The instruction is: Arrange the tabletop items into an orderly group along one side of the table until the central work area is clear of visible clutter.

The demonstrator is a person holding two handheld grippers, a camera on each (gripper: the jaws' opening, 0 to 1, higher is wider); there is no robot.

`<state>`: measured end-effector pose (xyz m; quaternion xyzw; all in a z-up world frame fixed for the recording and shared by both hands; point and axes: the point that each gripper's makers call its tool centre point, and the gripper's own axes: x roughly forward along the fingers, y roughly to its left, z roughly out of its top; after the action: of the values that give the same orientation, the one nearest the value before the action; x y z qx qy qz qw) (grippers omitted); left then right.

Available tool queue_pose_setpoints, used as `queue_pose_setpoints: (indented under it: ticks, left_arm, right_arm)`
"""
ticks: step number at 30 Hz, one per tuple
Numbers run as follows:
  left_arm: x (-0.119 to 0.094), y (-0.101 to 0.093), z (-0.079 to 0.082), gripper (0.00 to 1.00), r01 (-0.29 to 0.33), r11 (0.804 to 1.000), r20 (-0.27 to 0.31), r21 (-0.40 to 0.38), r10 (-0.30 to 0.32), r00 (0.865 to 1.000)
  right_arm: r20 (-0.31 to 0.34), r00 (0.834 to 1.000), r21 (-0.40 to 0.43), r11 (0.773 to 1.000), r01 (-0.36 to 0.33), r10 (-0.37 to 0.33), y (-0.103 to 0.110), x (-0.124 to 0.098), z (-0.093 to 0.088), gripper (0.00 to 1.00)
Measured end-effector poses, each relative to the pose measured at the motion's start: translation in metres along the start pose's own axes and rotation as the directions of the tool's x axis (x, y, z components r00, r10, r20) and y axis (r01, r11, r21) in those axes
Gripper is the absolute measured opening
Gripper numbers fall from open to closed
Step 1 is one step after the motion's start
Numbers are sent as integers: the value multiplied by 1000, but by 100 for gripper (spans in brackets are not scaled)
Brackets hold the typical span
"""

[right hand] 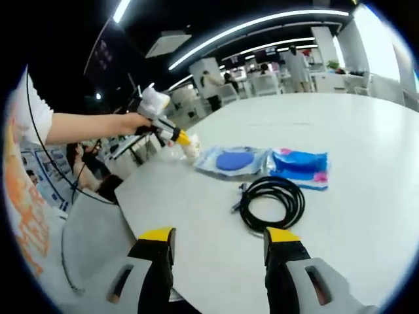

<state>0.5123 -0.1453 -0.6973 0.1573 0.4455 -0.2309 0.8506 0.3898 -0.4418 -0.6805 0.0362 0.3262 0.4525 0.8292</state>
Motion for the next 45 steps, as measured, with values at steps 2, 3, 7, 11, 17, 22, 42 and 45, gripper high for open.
queue_pose_setpoints:
  ticks: [2,3,7,11,17,22,42,45]
  left_arm:
    - [1,-1,1,0,6,1000,6,-16,-6,1000]
    - [1,-1,1,0,9,1000,7,-18,-9,1000]
    - [3,-4,-2,0,16,1000,4,-14,-16,1000]
    - [-2,-1,2,6,-5,999,35,-53,7,999]
    - [-20,1,12,25,-52,998,95,-34,55,994]
    - [-39,8,13,32,-90,994,135,-69,99,986]
    - [-121,23,-3,51,-245,962,235,-121,267,935]
    - [-136,41,0,51,-310,938,264,-152,341,902]
  right_arm:
    - [-4,1000,-3,1000,-2,2,1,0,-1,55]
    - [-6,1000,-5,1000,-4,4,1,0,-1,55]
    - [-1,1000,-4,1000,-7,7,2,-1,2,56]
    - [8,1000,-13,1000,-3,3,1,-4,5,57]
    - [13,1000,-20,1000,-5,5,4,-6,6,57]
    - [23,1000,-29,999,-15,16,11,-8,8,57]
    - [40,999,6,1000,-12,12,26,-33,-11,58]
    - [45,999,28,1000,0,-1,24,-38,-16,57]
